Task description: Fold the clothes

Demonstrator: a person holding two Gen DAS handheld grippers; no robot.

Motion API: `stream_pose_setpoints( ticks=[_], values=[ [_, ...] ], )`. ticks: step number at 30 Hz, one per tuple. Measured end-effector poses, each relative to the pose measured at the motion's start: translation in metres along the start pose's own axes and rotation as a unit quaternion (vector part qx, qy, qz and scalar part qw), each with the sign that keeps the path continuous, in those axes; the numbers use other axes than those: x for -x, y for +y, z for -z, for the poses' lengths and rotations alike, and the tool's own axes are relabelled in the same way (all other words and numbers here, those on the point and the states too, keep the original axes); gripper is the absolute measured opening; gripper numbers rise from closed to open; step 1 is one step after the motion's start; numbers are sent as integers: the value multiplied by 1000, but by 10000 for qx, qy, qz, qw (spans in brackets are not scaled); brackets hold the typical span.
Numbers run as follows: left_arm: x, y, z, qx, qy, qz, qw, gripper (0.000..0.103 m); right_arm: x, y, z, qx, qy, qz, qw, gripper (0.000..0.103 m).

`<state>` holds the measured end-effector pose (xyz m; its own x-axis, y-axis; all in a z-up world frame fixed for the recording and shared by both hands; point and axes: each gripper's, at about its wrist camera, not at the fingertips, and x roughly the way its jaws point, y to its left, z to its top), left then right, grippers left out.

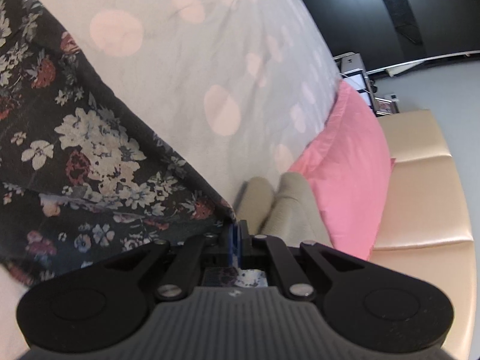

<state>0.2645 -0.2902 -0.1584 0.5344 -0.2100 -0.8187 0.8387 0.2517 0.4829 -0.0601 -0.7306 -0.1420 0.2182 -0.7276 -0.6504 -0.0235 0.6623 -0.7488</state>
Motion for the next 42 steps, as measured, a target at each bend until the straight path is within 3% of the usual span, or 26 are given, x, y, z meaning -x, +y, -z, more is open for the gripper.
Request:
stream_pose_setpoints(
  ticks=[5, 7, 9, 10, 11, 14, 19, 21, 23, 26, 30, 32, 35, 36, 38, 42],
  values=[
    [-15, -7, 6, 6, -92, -117, 9999, 10, -20, 13, -7, -91, 117, -65, 9999, 7],
    [-8, -4, 10, 155, -178, -133, 9996, 13, -21, 10, -6, -320, 152, -149, 9993, 18],
    [6, 4, 13, 398, -336, -168, 9985, 28, -15, -1, -1, -646, 90, -319, 9974, 47],
    [15, 8, 15, 532, -436, -200, 9974, 35, -10, -8, 3, -836, 56, -392, 9957, 51],
    [23, 13, 18, 665, -536, -231, 9961, 49, -4, -18, 8, -1063, 23, -481, 9932, 55],
    [49, 23, 29, 987, -743, -316, 9918, 53, 16, -54, 30, -2004, -167, -733, 9768, 60],
    [78, 20, 58, 1240, -604, -284, 9900, 53, 34, -91, 92, -3713, -255, -1180, 9206, 55],
    [82, 12, 68, 1272, -473, -203, 9905, 52, 35, -92, 116, -4218, -252, -1311, 8968, 43],
    [81, 5, 78, 1300, -329, -114, 9909, 52, 36, -88, 136, -4665, -236, -1449, 8723, 40],
    [73, -6, 88, 1305, -95, -18, 9914, 51, 31, -77, 152, -5009, -257, -1559, 8509, 40],
    [62, -16, 100, 1366, 107, -34, 9906, 51, 28, -67, 147, -4848, -503, -1292, 8636, 40],
    [56, -18, 103, 1517, 163, -61, 9883, 51, 18, -68, 144, -4890, -385, -1298, 8617, 40],
    [50, -20, 107, 1704, 233, -57, 9851, 48, 3, -61, 145, -5094, -57, -1376, 8494, 44],
    [48, -21, 108, 1747, 257, -59, 9843, 48, -2, -59, 146, -5162, 54, -1402, 8449, 42],
    [44, -22, 106, 1717, 323, -75, 9846, 48, -3, -55, 149, -5256, -91, -1390, 8392, 27],
    [41, -20, 99, 1585, 526, -63, 9859, 48, 14, -64, 150, -5237, -144, -1079, 8449, 21]
  ],
)
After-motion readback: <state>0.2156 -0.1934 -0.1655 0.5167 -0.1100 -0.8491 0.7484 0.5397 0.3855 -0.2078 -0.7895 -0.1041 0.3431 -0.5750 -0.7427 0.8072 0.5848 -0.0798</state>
